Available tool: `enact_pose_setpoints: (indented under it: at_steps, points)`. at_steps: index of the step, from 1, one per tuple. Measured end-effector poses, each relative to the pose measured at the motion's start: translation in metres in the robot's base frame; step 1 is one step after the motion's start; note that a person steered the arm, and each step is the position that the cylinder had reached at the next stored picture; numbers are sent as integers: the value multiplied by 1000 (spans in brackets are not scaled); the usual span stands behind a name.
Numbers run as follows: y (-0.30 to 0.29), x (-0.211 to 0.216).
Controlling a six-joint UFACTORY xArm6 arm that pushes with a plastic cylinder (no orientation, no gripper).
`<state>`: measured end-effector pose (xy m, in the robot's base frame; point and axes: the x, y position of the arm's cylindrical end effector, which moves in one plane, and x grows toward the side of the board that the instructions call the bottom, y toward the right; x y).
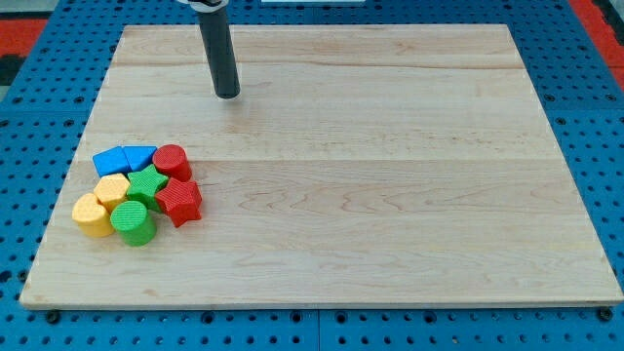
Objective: Separate the blue blocks from the group of blocks
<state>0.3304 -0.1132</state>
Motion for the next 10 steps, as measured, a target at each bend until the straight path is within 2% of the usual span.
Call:
enact_pose_setpoints:
  at_steps: [3,5,6,7,8,9,10]
  points:
    - [-12,3]
    - [-94,61]
    - [-121,70]
    - [-143,98]
    - [-151,149]
    - [-131,186]
    - [-106,198]
